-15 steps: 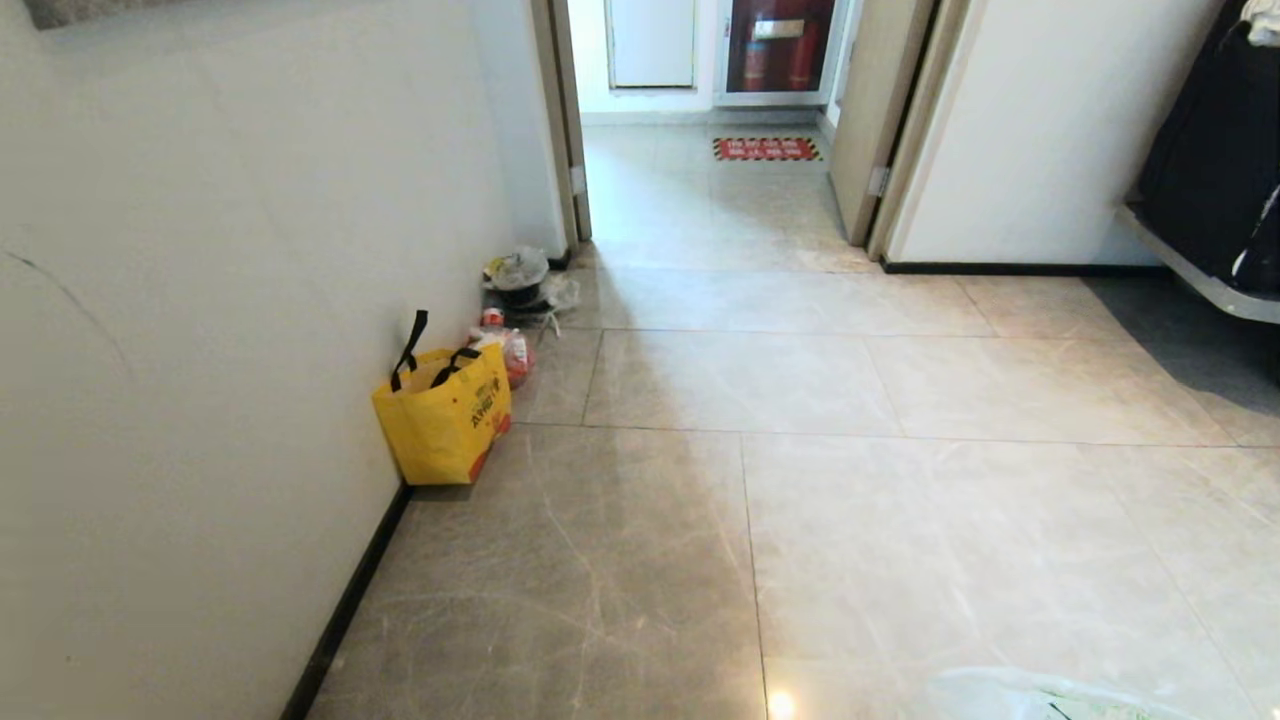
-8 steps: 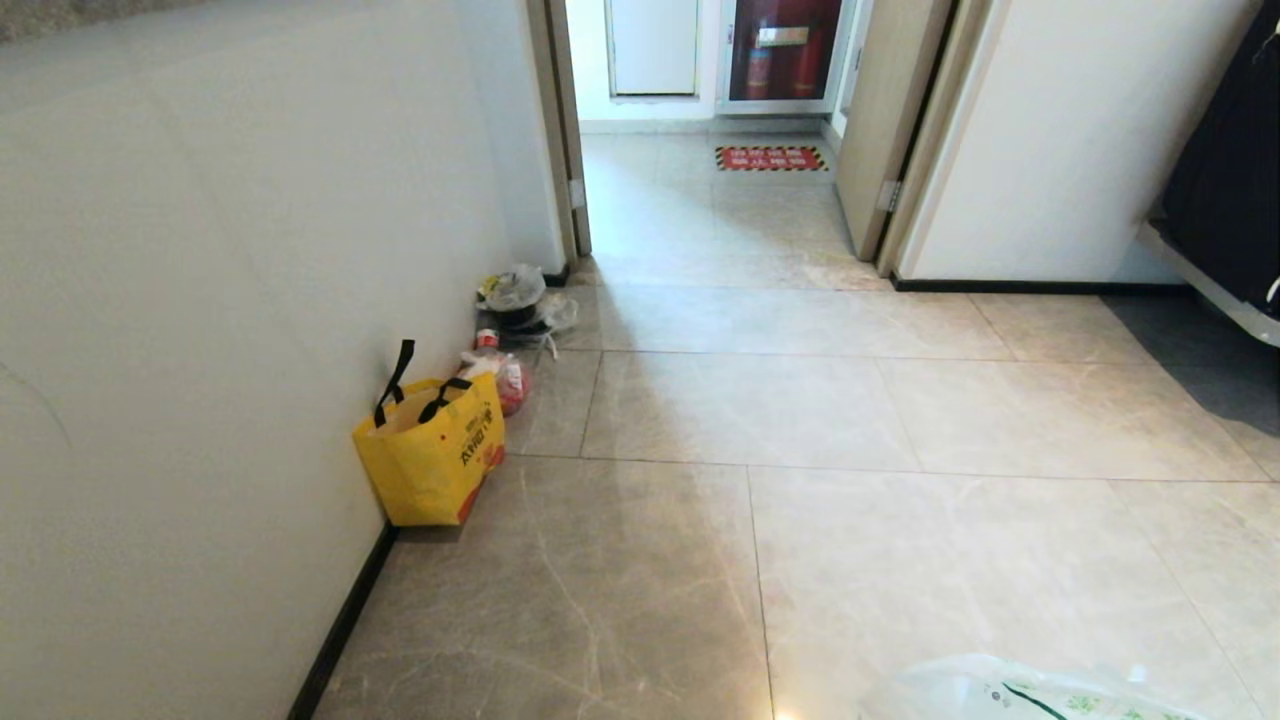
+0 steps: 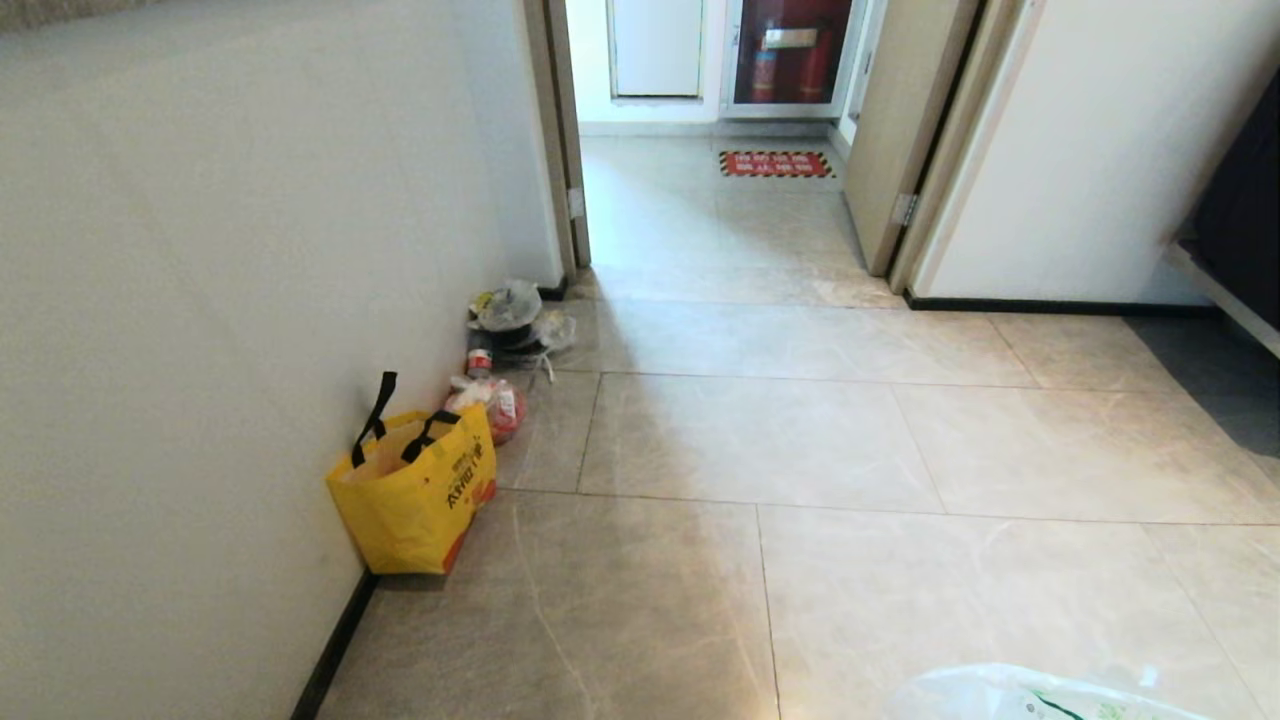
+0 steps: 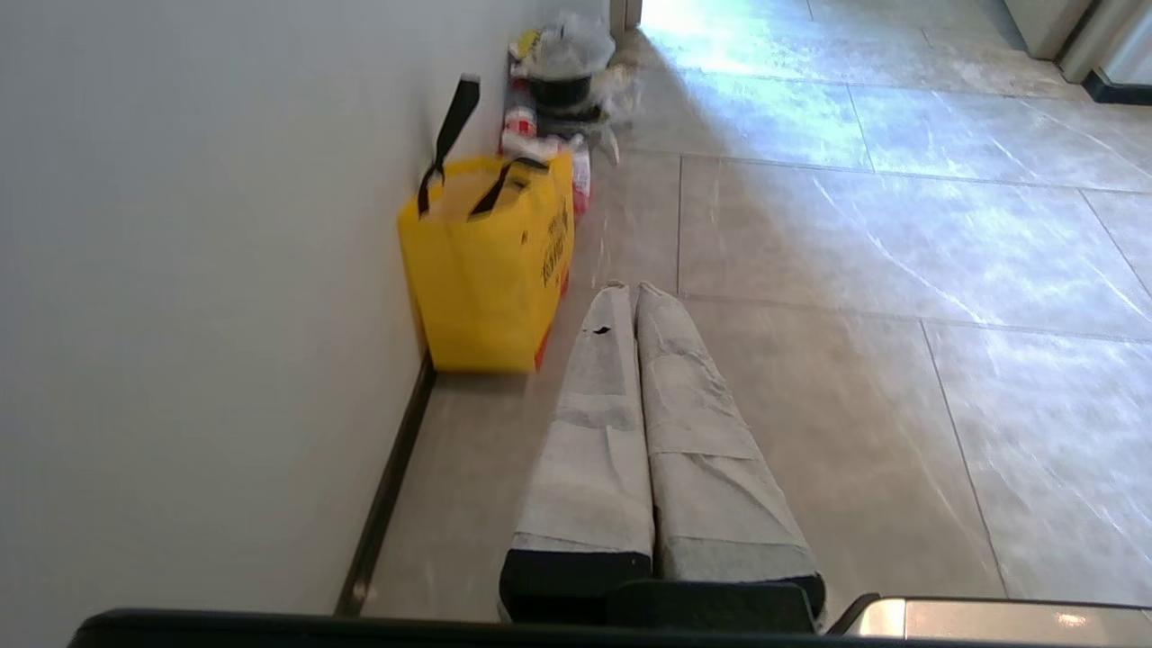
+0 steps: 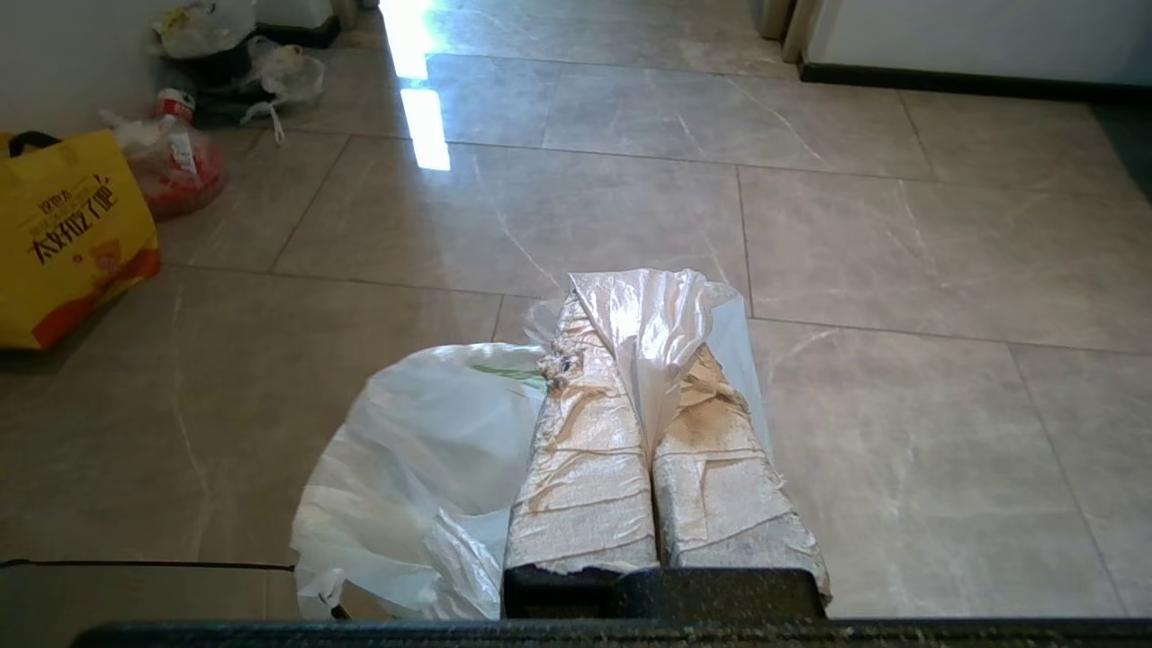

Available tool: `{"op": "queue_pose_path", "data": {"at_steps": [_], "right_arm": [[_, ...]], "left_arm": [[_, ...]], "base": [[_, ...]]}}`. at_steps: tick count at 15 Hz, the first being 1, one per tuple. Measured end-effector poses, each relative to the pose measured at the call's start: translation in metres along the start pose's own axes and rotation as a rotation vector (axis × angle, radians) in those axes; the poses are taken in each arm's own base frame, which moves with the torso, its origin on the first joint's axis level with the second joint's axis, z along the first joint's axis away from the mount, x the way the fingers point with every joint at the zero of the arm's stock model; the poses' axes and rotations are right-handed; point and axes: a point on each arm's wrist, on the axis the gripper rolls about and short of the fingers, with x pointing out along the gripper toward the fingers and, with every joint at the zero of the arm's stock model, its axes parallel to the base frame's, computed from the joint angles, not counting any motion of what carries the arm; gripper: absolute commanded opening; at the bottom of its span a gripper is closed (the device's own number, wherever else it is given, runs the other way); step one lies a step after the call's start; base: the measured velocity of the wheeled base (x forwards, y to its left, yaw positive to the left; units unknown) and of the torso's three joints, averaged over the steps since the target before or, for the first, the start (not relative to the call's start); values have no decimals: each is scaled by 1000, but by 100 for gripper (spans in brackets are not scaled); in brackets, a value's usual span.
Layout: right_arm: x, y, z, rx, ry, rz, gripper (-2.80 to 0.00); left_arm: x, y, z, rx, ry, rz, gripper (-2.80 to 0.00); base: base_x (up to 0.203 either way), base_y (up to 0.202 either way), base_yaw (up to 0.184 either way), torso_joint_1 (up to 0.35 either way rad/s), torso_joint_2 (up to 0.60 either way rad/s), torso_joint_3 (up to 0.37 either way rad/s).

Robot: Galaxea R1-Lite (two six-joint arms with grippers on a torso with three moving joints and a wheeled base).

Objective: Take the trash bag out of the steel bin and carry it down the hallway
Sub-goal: Put the trash bag at the door

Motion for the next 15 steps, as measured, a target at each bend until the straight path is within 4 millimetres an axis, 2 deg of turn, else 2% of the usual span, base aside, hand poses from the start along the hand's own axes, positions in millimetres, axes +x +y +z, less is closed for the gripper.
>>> {"op": "queue_pose_path", "data": {"at_steps": [15], "right_arm": [[0,0,0,1,0,0,-280]], "left_arm": [[0,0,0,-1,-1,0,-280]], "base": [[191,0,1,3,4,2]]}}
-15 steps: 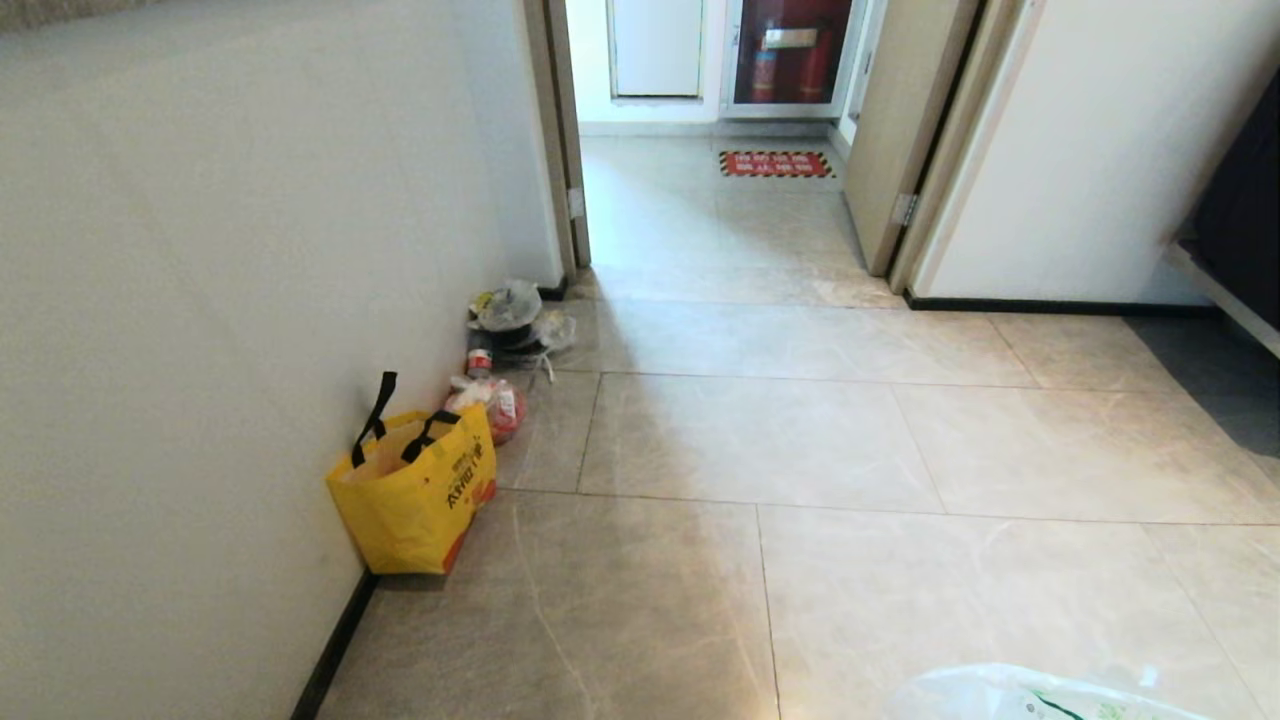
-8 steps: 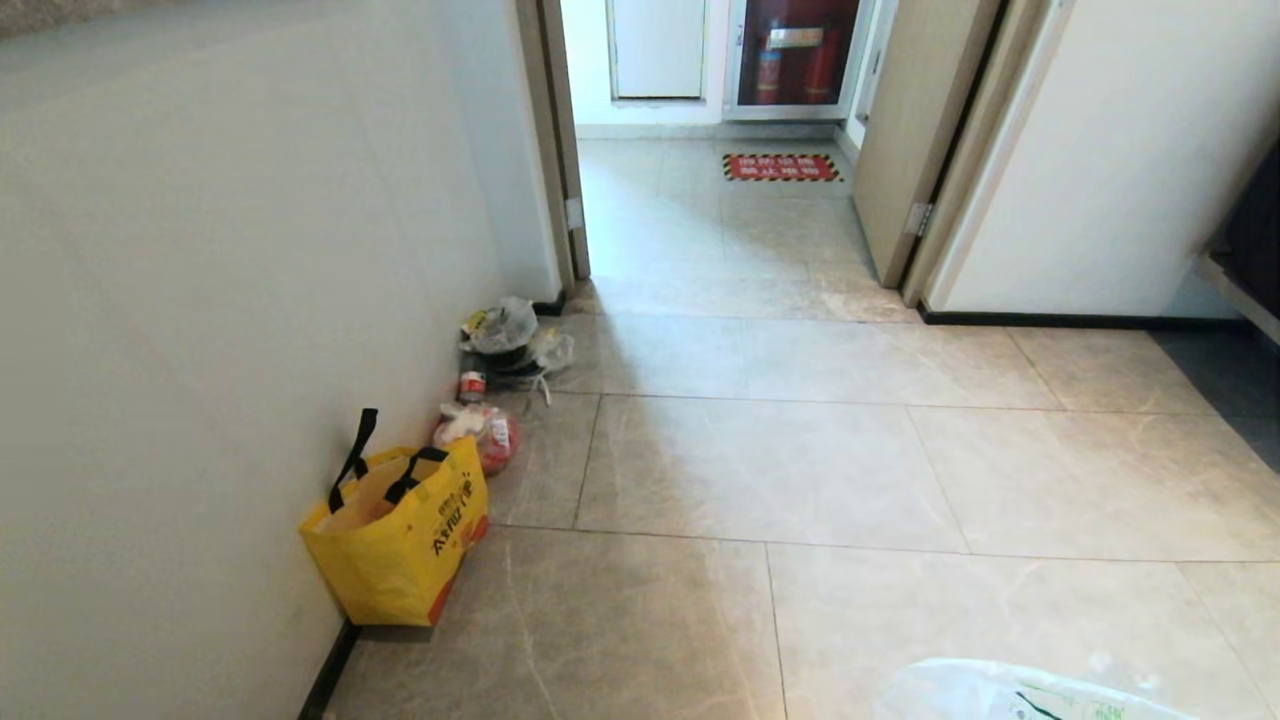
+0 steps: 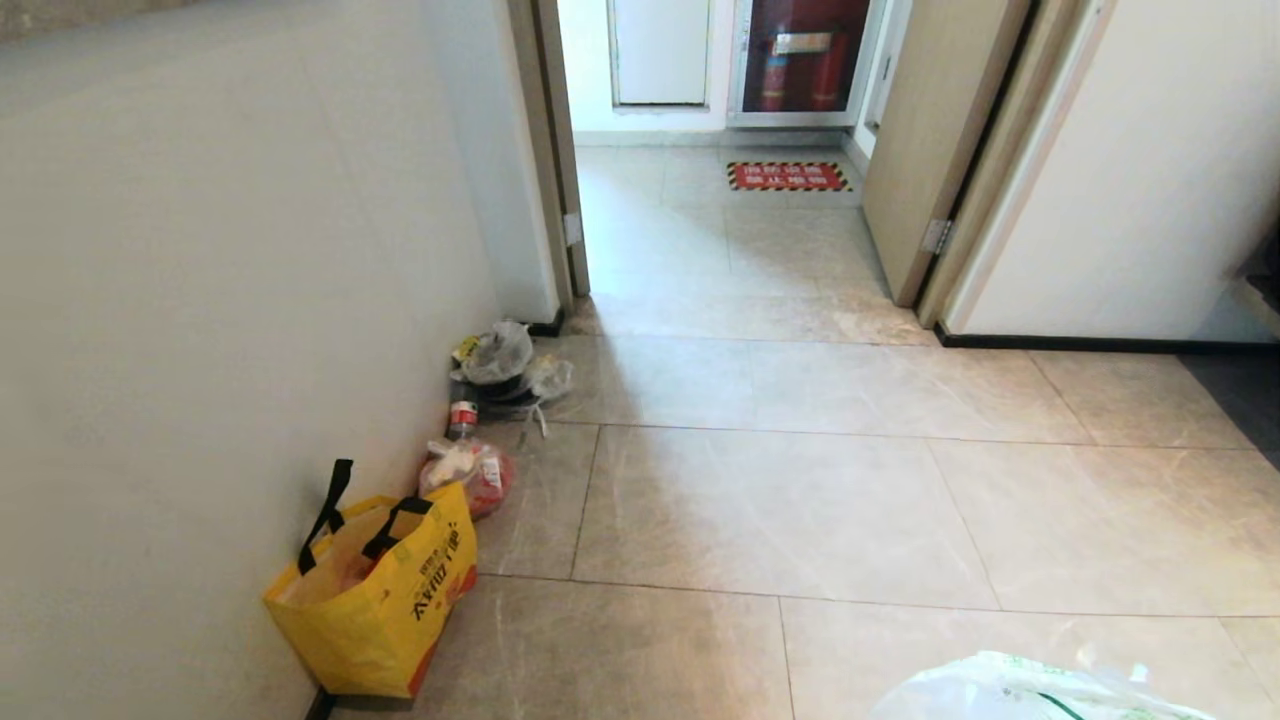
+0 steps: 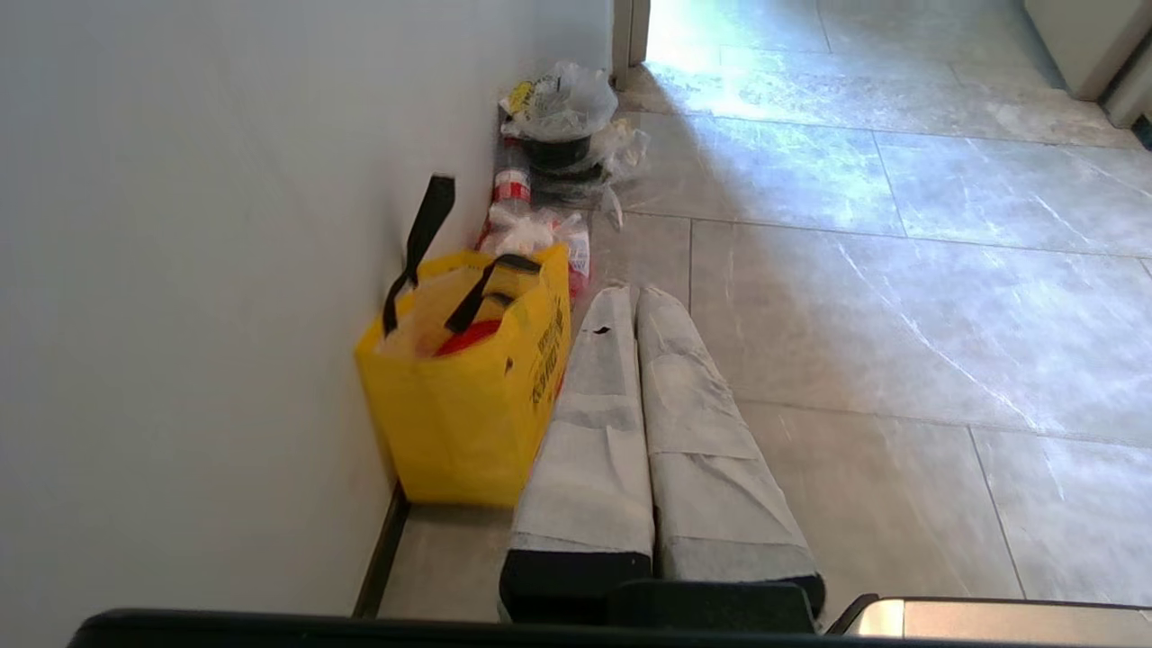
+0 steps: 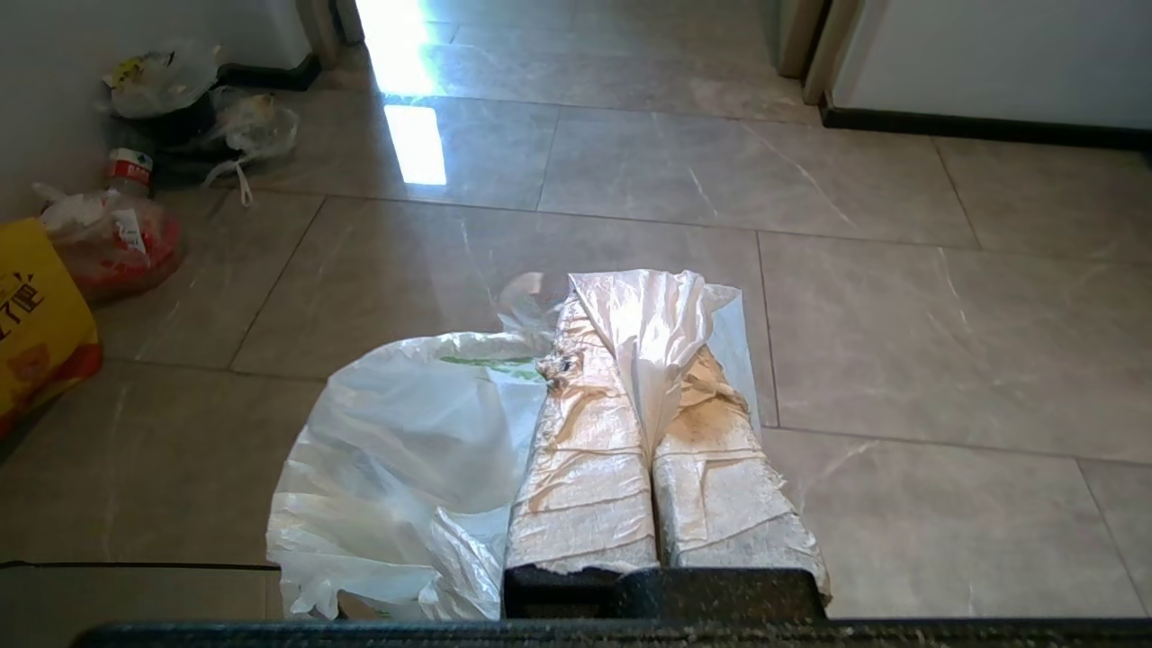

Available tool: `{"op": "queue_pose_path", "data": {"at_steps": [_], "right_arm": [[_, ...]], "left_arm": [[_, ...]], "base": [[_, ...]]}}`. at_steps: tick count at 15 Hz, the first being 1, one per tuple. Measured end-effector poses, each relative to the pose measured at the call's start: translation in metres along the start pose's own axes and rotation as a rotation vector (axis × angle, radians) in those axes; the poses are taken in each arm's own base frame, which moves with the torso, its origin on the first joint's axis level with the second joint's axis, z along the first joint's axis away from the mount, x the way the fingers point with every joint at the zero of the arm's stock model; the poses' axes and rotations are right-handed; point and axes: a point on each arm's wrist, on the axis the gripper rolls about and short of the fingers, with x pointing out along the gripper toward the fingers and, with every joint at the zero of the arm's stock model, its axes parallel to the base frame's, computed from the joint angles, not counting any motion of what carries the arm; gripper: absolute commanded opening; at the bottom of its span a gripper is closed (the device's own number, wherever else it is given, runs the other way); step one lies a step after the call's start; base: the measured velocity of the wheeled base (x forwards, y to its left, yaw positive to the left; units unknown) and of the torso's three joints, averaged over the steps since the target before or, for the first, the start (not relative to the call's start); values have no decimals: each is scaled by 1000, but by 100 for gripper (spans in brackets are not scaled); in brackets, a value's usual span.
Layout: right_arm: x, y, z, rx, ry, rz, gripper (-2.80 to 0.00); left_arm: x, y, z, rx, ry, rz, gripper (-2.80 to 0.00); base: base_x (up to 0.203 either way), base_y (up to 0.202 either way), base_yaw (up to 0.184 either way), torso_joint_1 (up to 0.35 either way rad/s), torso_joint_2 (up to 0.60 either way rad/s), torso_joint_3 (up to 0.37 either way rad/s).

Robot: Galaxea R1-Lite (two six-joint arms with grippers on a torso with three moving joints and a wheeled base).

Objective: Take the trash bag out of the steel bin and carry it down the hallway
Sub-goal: Put the trash bag at the door

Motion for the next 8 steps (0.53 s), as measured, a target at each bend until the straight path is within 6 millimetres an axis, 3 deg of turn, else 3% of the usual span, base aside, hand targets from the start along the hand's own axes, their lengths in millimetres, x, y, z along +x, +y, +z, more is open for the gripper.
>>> {"op": "queue_pose_path", "data": {"at_steps": [8], "right_arm": [[0,0,0,0,0,0,-280]], "left_arm": [[0,0,0,0,0,0,-280]], "base": [[195,0,0,4,2,4]]}}
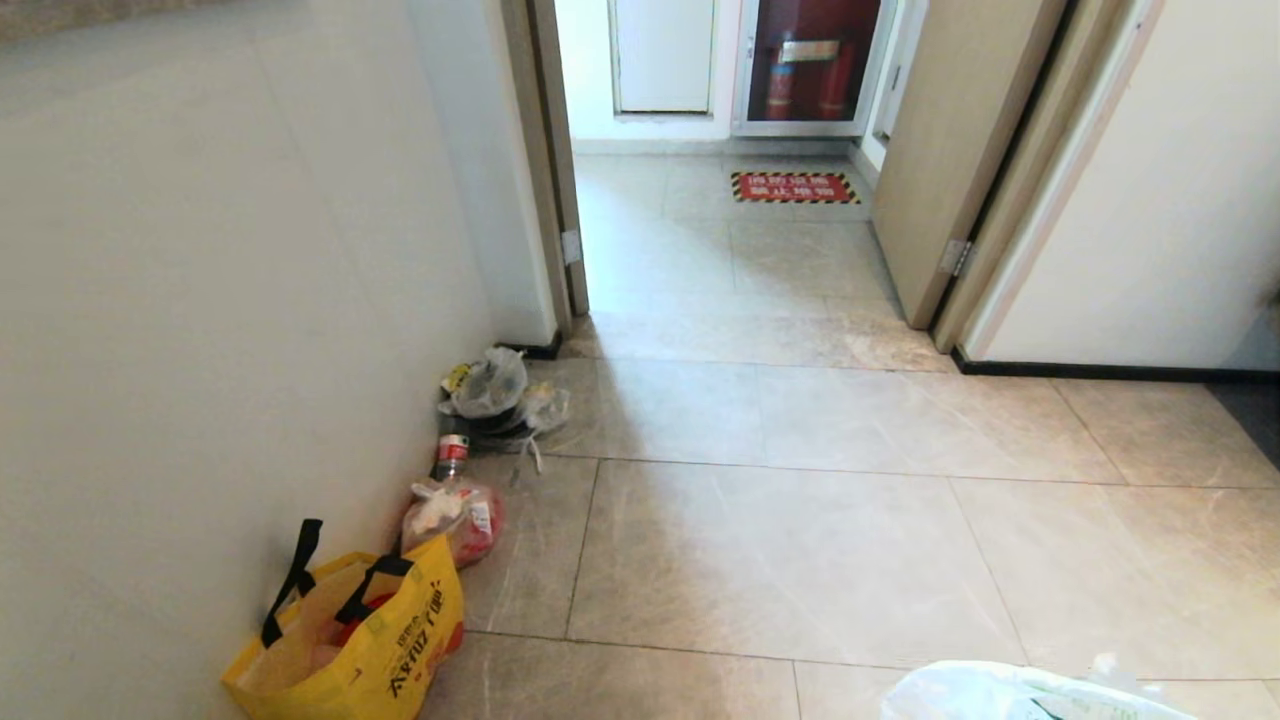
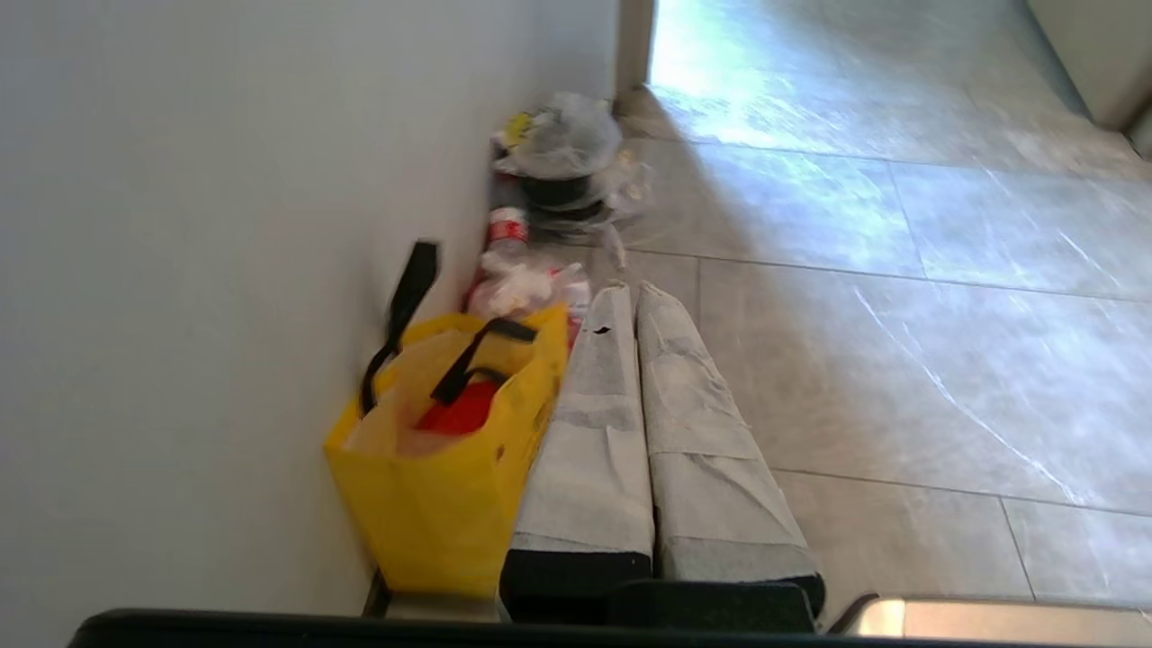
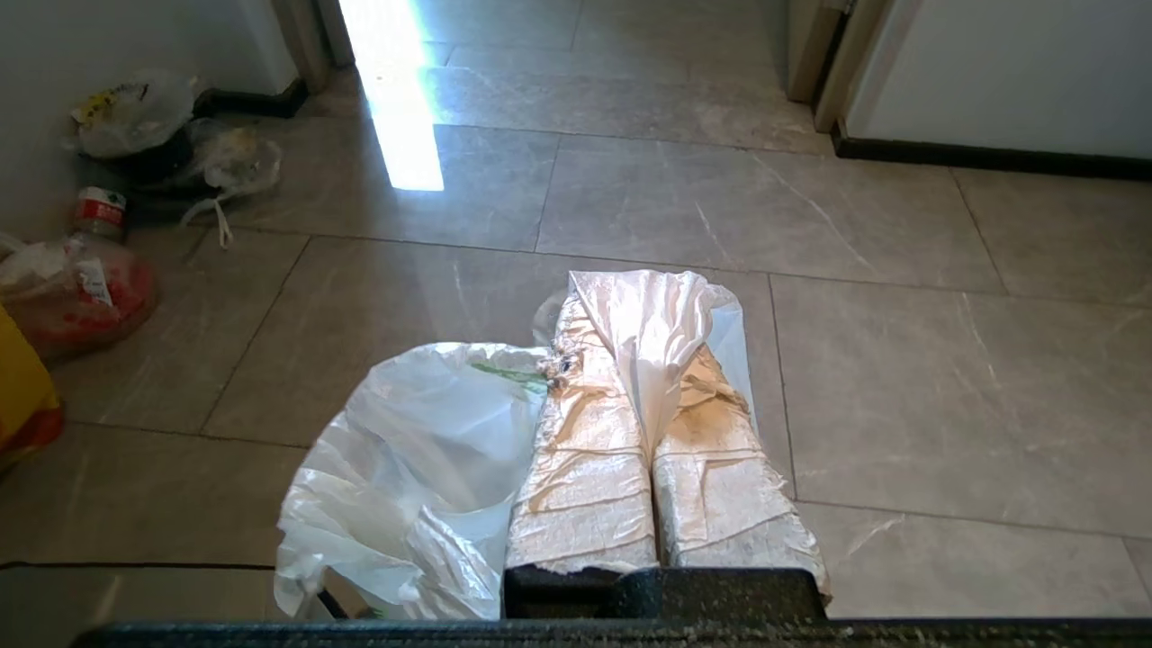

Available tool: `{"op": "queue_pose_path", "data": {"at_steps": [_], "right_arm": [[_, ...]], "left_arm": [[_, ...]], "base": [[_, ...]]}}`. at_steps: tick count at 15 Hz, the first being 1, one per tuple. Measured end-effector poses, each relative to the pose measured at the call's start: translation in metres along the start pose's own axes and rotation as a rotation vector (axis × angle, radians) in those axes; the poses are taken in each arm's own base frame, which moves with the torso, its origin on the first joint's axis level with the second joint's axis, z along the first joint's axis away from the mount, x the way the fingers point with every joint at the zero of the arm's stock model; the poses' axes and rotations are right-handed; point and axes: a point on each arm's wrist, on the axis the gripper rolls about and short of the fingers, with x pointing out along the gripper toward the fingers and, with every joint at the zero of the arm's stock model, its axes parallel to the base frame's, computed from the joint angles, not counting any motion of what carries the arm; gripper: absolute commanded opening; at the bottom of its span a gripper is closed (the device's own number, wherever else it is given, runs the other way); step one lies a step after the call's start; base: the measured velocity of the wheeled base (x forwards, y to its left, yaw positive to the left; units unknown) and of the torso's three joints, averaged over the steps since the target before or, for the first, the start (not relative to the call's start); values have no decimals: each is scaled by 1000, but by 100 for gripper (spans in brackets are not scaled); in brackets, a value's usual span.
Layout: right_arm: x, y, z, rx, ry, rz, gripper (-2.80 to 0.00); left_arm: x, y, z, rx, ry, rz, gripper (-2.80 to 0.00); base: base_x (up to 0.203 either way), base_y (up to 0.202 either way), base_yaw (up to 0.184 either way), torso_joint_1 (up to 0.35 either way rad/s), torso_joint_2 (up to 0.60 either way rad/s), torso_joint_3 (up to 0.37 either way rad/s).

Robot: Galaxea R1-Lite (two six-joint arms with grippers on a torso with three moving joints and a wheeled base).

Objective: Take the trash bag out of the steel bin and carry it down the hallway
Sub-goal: Put the trash bag at the door

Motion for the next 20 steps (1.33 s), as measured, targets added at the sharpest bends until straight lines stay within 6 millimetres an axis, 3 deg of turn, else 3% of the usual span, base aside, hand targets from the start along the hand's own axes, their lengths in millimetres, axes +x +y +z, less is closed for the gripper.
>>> {"op": "queue_pose_path", "data": {"at_steps": [12,16,20], "right_arm": [[0,0,0,0,0,0,-280],[0,0,0,23,0,-5,-280],[0,0,0,45,1,-7,-280]], "left_arm": [[0,0,0,0,0,0,-280],[0,0,0,1,0,0,-280],[0,0,0,2,0,0,-280]], "base": [[191,0,2,1,3,3],[29,0,1,0,2,1],[3,8,-147,0,3,2]]}}
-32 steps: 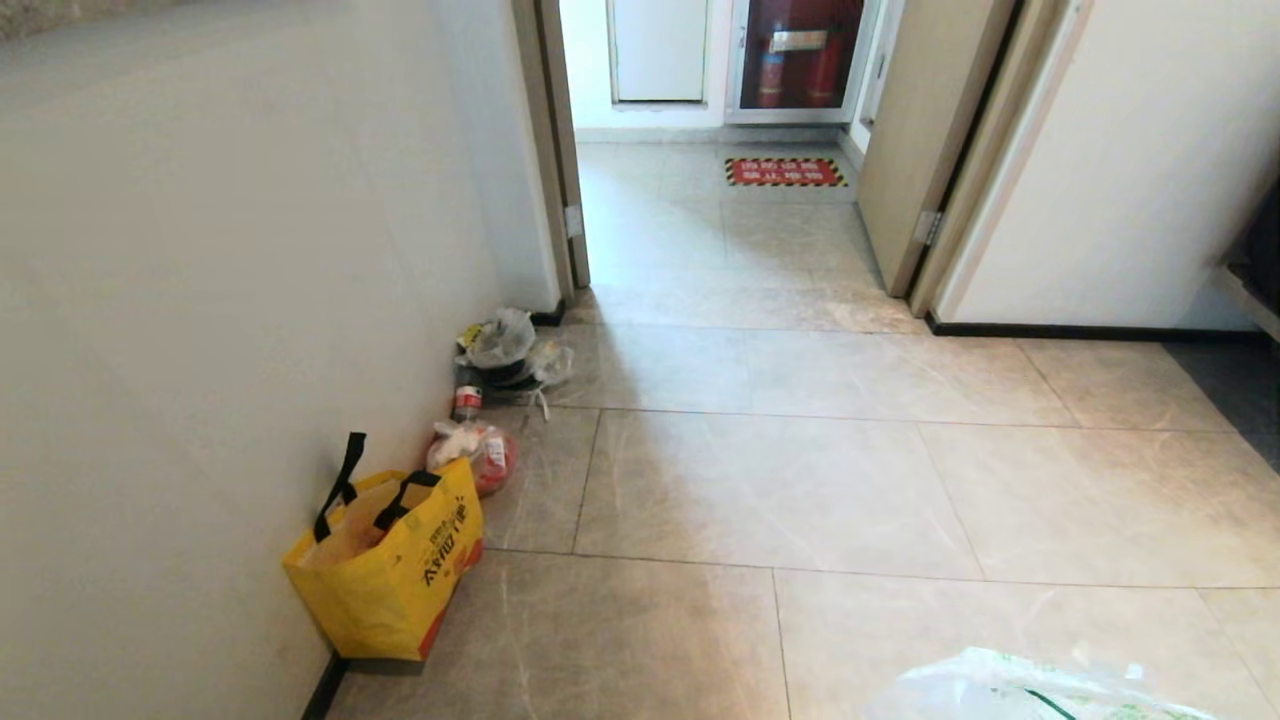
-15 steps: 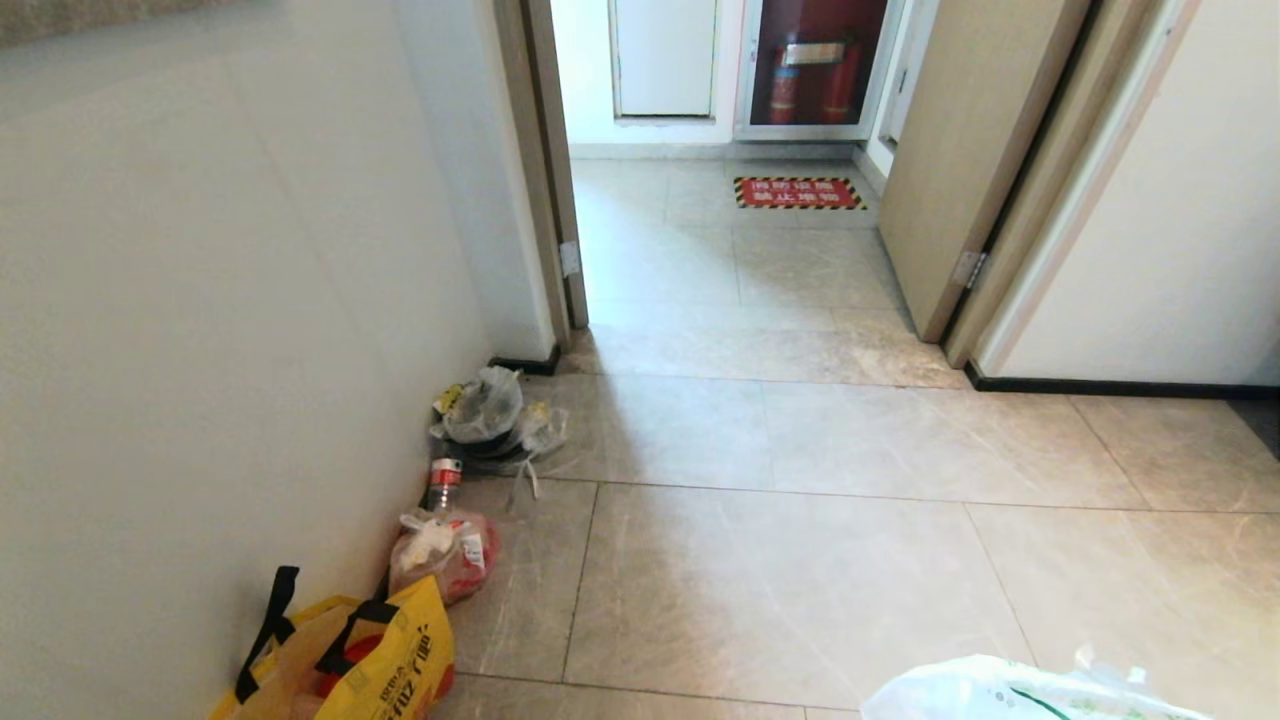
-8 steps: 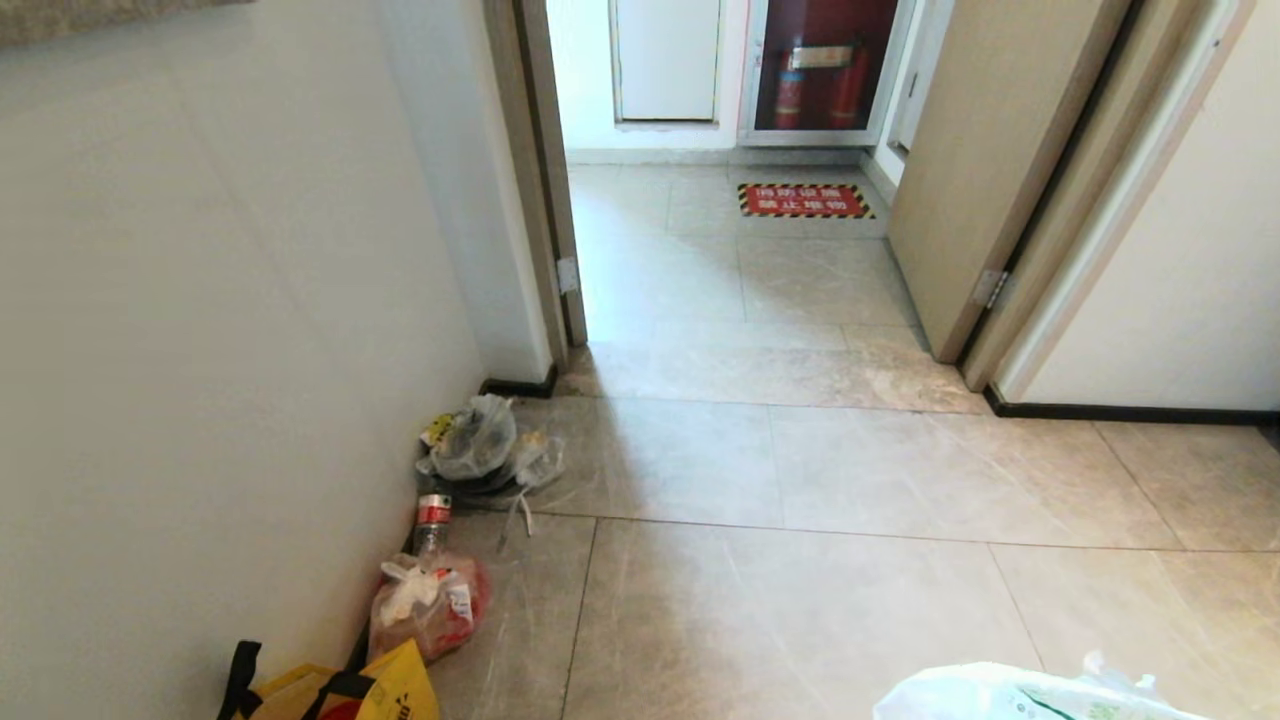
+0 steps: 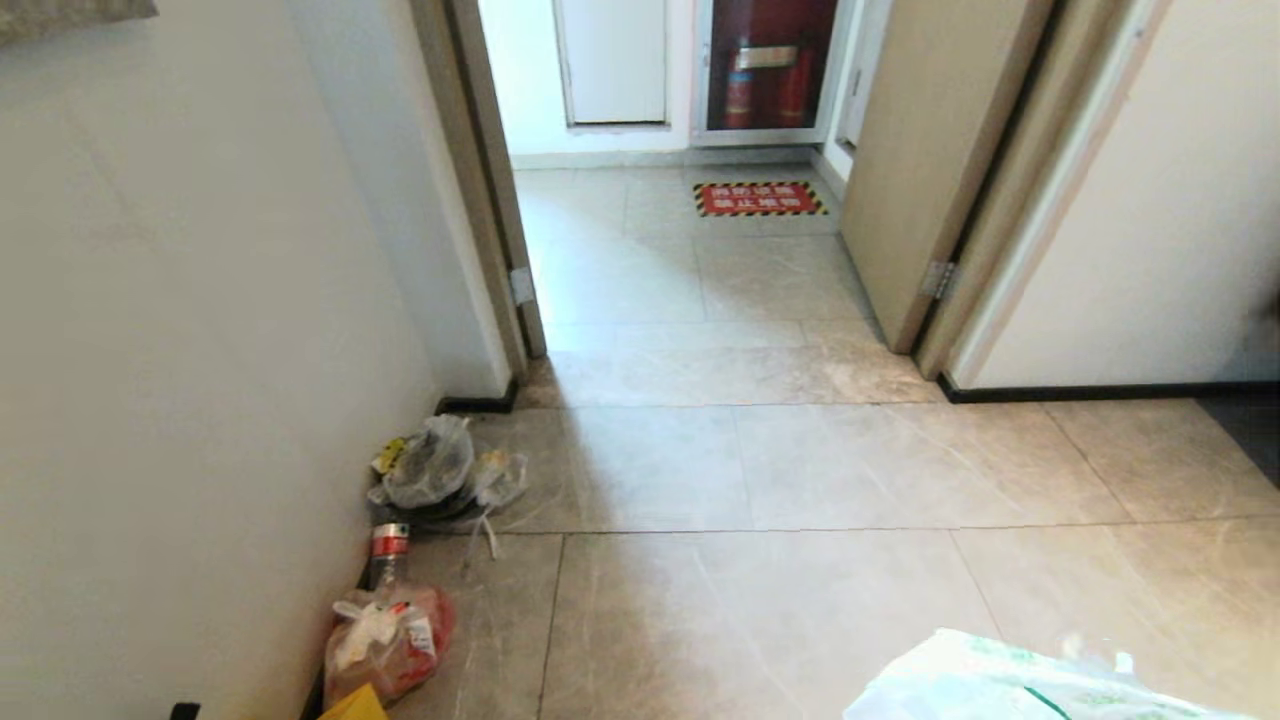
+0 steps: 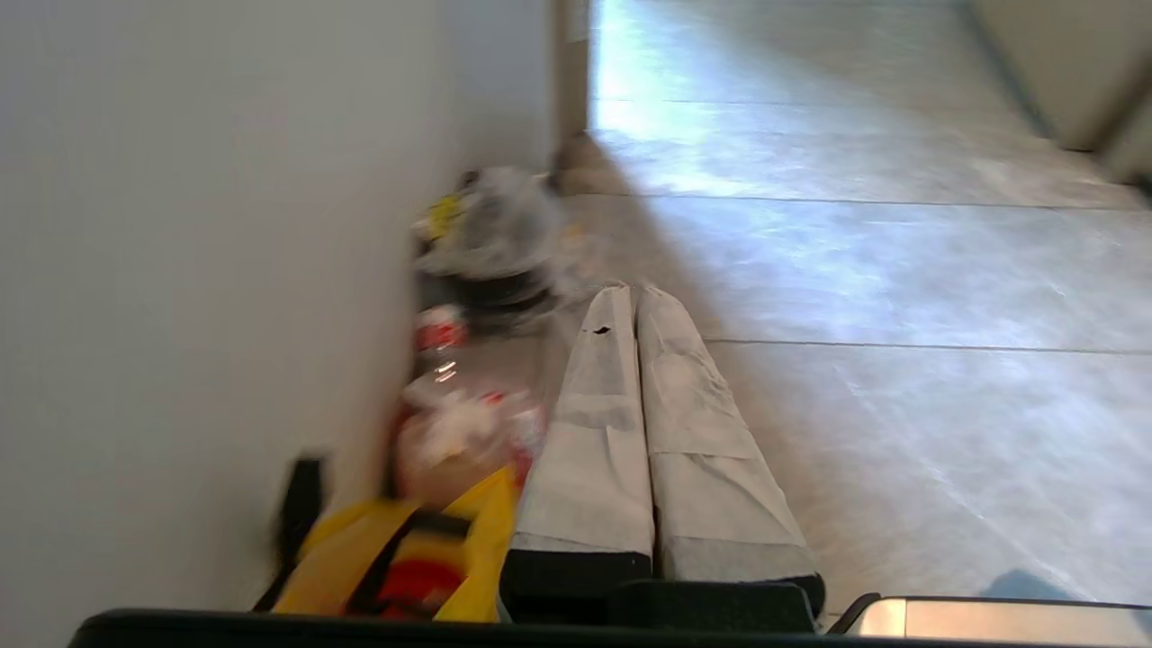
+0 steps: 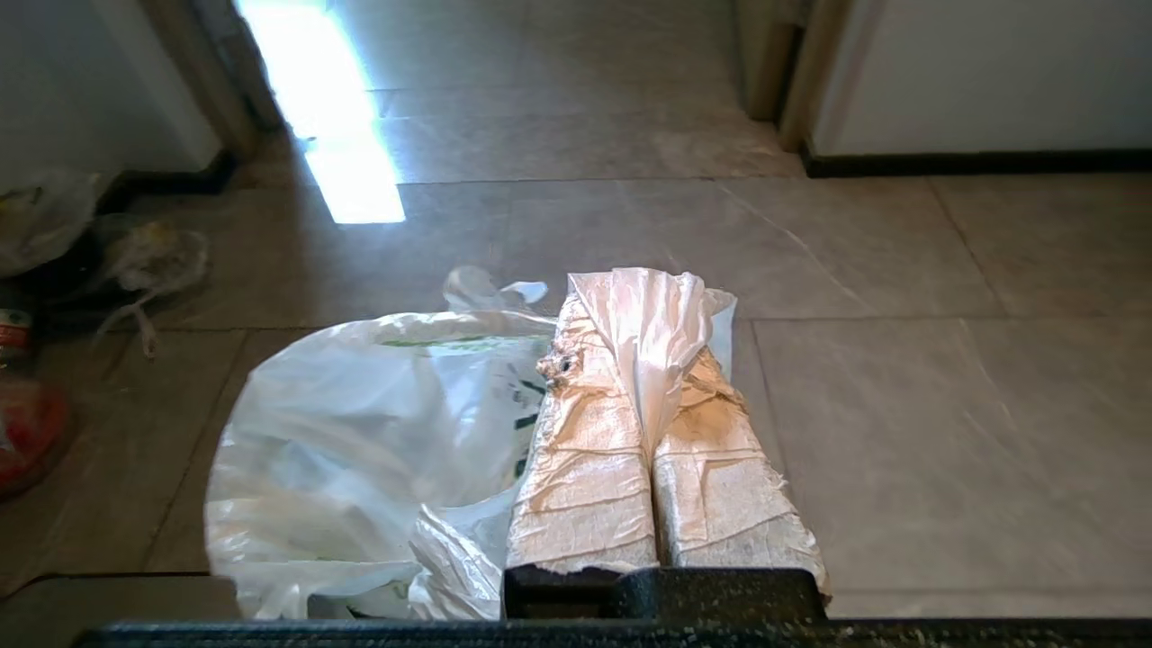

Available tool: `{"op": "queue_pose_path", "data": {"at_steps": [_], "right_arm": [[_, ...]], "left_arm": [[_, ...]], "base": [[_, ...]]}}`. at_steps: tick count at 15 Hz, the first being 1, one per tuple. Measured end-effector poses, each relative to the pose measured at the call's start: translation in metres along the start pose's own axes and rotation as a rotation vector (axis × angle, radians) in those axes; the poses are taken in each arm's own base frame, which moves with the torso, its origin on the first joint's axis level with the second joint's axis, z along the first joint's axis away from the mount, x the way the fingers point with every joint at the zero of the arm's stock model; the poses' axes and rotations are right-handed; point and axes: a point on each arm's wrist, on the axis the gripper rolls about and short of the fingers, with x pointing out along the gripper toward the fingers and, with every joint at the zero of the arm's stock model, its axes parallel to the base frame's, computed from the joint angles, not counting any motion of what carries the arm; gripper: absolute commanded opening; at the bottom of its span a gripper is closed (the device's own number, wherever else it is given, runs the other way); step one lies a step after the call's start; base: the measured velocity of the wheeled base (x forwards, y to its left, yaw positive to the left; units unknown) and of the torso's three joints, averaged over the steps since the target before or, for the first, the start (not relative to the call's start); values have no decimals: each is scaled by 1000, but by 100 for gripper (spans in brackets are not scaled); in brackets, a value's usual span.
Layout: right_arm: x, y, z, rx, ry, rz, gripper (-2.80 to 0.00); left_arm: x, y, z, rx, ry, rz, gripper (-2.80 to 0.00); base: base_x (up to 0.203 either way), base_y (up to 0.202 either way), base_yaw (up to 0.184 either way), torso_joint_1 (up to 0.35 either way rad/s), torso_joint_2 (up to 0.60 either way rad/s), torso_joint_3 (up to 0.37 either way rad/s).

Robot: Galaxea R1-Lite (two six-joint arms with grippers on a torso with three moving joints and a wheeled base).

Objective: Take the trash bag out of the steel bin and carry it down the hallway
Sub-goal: Put the trash bag at the door

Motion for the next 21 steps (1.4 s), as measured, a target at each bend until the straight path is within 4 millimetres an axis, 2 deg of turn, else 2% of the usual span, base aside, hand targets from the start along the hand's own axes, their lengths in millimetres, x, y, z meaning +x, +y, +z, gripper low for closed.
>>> {"op": "queue_pose_path", "data": {"at_steps": [21], "right_arm": [[0,0,0,1,0,-1,-280]], "left_arm": [[0,0,0,0,0,0,-280]], "base": [[0,10,-172,3,2,2]]}}
